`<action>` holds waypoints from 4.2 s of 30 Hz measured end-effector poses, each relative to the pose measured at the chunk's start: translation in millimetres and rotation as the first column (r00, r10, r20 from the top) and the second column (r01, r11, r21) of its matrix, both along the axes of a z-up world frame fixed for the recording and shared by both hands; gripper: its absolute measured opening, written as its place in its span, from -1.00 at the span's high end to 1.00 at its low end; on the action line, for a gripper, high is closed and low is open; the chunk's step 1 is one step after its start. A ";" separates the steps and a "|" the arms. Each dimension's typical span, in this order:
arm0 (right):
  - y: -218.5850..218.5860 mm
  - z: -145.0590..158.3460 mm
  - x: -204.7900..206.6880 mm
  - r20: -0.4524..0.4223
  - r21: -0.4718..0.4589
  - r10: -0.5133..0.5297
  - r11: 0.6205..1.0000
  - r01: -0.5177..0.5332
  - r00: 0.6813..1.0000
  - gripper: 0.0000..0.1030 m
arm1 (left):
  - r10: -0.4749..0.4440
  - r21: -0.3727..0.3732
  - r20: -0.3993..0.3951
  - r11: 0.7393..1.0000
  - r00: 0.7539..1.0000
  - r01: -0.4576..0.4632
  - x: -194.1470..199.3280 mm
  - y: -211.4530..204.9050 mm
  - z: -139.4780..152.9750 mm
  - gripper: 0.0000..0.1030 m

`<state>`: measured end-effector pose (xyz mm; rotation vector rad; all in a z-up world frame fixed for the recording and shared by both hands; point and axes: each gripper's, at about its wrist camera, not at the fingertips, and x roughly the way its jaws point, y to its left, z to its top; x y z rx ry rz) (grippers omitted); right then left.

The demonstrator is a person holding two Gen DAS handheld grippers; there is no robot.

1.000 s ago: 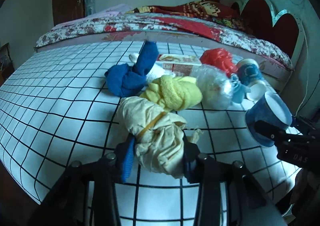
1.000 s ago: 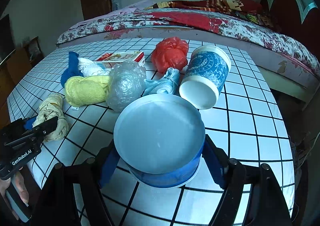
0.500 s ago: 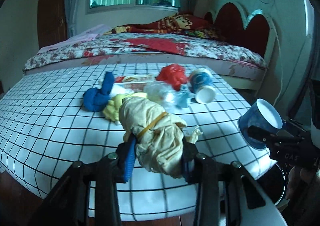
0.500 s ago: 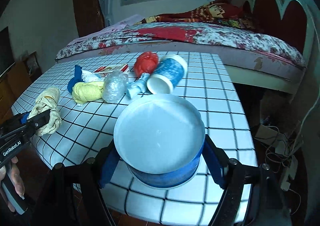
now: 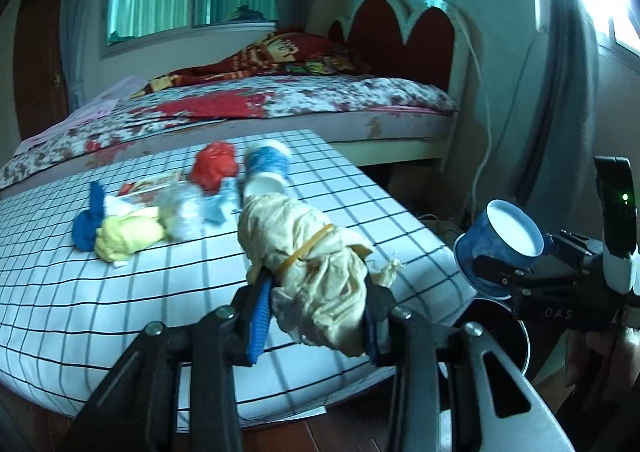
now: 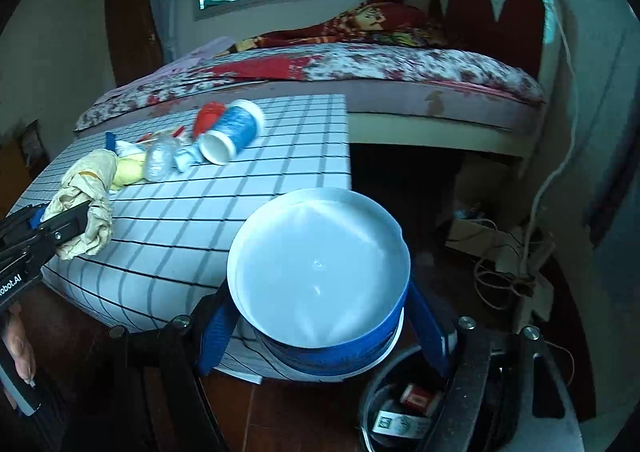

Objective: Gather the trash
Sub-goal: 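Carry the bag and bowl over the black bin while both tools open to drop them, then move both tools back from the bin to the table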

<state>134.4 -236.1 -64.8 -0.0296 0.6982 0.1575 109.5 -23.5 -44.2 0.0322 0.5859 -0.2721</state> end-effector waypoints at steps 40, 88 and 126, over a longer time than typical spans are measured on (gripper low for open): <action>-182.5 -89.0 -52.9 -0.287 0.154 -0.181 0.961 0.232 0.941 -0.53 | -0.421 -0.055 -0.280 0.904 0.863 0.424 -24.6 -218.0 -95.4 0.25; -170.3 -82.3 -64.8 -0.283 -0.075 -0.316 0.949 0.307 0.906 -0.98 | -0.172 0.078 -0.230 0.978 0.958 0.195 -22.9 -186.7 -88.0 -0.98; 33.2 7.8 -13.8 0.017 0.004 0.009 1.000 -0.010 1.000 -0.98 | 0.242 0.075 -0.039 0.968 0.970 -0.238 -16.8 14.8 -13.2 -0.99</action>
